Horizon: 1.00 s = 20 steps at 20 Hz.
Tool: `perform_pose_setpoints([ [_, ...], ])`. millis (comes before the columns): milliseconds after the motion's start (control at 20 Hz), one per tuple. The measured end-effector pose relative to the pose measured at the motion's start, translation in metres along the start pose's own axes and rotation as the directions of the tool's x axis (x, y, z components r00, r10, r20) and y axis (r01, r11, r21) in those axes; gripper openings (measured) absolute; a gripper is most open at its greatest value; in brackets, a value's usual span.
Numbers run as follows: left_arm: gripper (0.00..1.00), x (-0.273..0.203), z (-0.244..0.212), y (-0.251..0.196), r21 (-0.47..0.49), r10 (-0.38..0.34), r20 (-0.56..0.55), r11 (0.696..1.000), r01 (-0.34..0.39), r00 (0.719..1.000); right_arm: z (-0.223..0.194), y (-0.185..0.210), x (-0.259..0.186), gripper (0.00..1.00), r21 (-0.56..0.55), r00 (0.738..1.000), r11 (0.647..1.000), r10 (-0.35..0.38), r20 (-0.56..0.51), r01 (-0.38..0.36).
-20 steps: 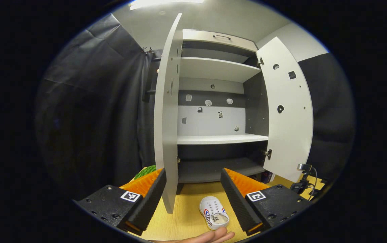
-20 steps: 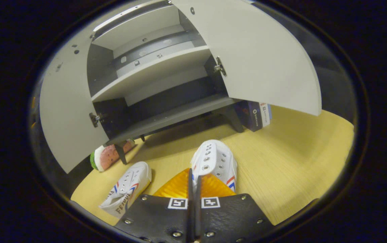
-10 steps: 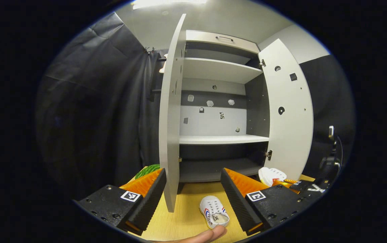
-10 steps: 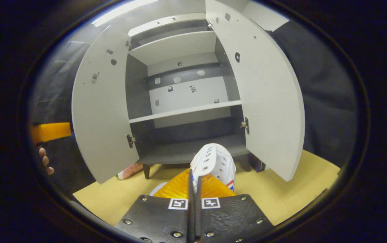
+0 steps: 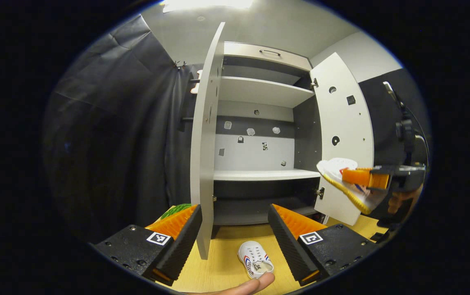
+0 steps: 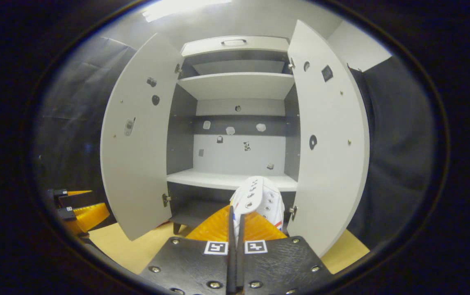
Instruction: Grab one shoe with the right hand and put it into the shoe cabinet, grab the other shoe with the left hand and put it into the shoe cabinet; then close the right door with the right hand and the left door with the left hand.
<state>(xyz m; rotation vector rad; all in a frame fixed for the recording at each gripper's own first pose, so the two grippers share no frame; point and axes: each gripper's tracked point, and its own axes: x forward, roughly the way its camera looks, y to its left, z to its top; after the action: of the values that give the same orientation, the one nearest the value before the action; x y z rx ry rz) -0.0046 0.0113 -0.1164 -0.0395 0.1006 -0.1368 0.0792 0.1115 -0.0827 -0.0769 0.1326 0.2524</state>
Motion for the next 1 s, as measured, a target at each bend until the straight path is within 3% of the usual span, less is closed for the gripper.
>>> perform_pose_setpoints([
  [450, 0.97, 0.031, 0.041, 0.001, 0.0, 0.044, 0.081, 0.999, -0.044, 0.996, 0.085, -0.003, 0.088, 0.01, -0.009, 1.0, 1.0, 0.026, 0.001, -0.026],
  [600, 0.98, 0.044, 0.038, -0.005, -0.006, 0.025, 0.068, 1.0, -0.024, 0.997, 0.09, -0.007, 0.141, 0.01, -0.013, 0.999, 1.0, 0.016, -0.028, -0.016],
  [700, 0.98, 0.051, 0.034, -0.011, -0.058, 0.015, 0.049, 0.998, -0.012, 0.999, 0.086, -0.01, 0.178, 0.01, -0.021, 0.998, 1.0, 0.015, -0.066, -0.016],
  [1000, 0.98, 0.074, 0.03, -0.03, -0.076, -0.042, 0.046, 0.996, 0.045, 0.998, 0.039, -0.025, 0.285, 0.01, -0.091, 0.983, 0.996, -0.027, -0.184, 0.011],
])
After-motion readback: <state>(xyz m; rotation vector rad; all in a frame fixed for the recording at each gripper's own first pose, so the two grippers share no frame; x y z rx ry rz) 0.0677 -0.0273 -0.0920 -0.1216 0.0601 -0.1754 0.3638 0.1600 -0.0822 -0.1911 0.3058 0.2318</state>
